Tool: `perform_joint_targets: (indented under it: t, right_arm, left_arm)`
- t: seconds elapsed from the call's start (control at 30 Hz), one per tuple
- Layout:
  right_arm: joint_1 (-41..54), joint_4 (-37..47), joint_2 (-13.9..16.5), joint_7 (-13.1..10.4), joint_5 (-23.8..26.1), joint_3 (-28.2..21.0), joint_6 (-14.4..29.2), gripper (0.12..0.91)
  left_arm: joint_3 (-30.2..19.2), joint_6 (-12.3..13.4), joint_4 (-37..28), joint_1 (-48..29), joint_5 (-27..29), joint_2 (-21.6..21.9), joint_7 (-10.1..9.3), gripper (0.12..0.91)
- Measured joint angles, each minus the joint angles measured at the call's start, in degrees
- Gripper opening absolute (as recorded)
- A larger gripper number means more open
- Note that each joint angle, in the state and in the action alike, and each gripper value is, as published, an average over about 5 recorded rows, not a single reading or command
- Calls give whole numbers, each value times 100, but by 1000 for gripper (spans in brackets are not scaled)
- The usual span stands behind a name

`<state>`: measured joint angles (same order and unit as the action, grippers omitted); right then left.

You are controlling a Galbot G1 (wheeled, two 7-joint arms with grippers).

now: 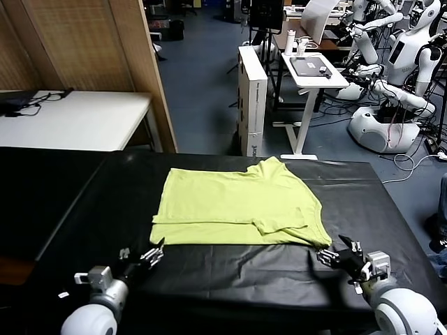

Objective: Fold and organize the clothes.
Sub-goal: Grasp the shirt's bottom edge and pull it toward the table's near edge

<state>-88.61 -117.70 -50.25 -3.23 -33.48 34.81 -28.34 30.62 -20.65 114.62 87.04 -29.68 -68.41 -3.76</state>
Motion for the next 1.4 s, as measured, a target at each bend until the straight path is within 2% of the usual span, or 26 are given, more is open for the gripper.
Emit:
perform_joint_targets:
  t: [0.1,0.2,0.37,0.5,0.7,0.93,1.17,1.27,1.37,1.4]
  right_arm:
    - [-22,-35,5,-30,-6,-18,2,158]
    - [-68,-121,29,-111,-144,-5,-49,140]
    - [-210,-406,43,-370,-513,62,-424,140]
    - [-407,-740,-8,-545,-585,113,-849,140]
    - [-782,-1200,-102,-612,-613,219,-1316,140]
    - [-1200,-1540,-258,-702,-482,189,-1385,140]
    - [-1372,-1747,-376,-837,-523,127,-1385,143]
    - [-1441,-1831,-379,-863,-543,140,-1385,218]
    - [-1526,-1921,-376,-863,-544,147,-1385,385]
    - [-1554,-1954,-374,-863,-544,148,-1385,461]
  left_arm:
    - [0,6,-44,14,-3,2,12,270]
    - [10,9,-39,52,-1,20,26,159]
    - [113,6,101,195,-68,118,-30,146]
    - [288,19,323,455,-127,280,-48,146]
    - [603,32,695,1079,-186,572,-43,146]
    - [992,32,944,1688,-277,853,6,146]
    - [1248,43,993,1892,-342,929,9,146]
    - [1270,38,1033,1911,-346,927,-39,146]
    - [1290,-2,1098,1958,-346,927,-99,165]
    - [1305,-27,1119,1979,-348,929,-120,193]
